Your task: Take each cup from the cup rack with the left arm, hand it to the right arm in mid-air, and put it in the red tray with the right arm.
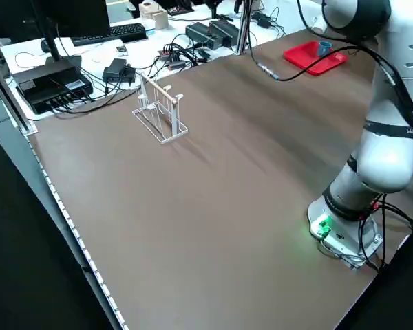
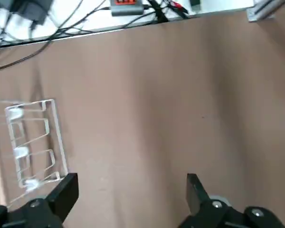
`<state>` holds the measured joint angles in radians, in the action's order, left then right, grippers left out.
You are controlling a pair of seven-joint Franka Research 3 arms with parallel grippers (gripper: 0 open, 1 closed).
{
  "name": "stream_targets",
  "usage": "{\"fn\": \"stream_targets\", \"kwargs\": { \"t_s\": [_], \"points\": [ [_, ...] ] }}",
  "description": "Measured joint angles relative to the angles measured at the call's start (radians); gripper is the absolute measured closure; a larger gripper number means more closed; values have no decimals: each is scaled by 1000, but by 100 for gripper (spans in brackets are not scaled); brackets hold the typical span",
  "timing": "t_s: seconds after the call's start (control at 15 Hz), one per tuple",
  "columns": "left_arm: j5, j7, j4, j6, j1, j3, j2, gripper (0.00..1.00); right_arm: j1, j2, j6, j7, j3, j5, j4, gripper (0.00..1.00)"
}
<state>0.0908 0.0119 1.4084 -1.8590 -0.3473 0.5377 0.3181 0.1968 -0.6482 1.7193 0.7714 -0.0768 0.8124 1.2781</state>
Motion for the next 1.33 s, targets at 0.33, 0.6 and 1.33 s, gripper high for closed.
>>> {"fn": "stream_targets", "kwargs": {
  "t_s": [0.33, 0.6, 1.33],
  "points": [
    [14, -53, 1, 115, -51, -3, -42, 0, 9, 0, 98, 202, 4, -247, -3, 93],
    [14, -55, 1, 141, 45, -123, -63, 0, 32, -9, 169, 236, 8, -397, -3, 93],
    [-75, -79, 132, 173, 291, -384, -247, 0, 162, -91, 285, 32, 12, -722, -1, 93]
  ]
}}
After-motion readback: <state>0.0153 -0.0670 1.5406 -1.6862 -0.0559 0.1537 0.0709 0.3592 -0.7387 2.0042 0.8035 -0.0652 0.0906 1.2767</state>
